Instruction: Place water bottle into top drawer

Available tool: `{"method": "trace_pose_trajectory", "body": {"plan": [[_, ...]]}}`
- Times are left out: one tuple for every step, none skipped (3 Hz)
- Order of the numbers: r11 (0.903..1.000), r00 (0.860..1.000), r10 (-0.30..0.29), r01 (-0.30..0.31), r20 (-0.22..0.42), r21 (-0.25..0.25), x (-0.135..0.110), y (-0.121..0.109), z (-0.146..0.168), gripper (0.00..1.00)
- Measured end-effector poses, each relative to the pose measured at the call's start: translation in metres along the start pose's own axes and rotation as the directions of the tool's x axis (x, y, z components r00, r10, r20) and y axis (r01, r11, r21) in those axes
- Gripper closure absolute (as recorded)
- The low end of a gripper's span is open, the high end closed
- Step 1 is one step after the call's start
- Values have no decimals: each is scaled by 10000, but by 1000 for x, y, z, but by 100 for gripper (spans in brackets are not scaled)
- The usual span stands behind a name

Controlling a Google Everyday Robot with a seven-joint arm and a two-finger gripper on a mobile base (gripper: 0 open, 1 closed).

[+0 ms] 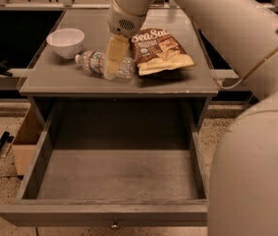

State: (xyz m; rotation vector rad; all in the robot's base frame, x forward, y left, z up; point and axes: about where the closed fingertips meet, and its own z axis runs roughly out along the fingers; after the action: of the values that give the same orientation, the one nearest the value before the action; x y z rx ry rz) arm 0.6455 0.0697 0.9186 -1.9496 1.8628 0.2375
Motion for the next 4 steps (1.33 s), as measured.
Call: {"method": "trace_pose_trajectory", "body": {"plan": [[9998,9997,53,-58,-258,-197,3,-16,16,0],[9994,9980,186,-203,-606,-288,16,-38,26,0],[9987,9950,457,-477,-891,-200,33,-60,28,0],[9973,9941,722,-731,-805,-87,43,-72,29,0]]}}
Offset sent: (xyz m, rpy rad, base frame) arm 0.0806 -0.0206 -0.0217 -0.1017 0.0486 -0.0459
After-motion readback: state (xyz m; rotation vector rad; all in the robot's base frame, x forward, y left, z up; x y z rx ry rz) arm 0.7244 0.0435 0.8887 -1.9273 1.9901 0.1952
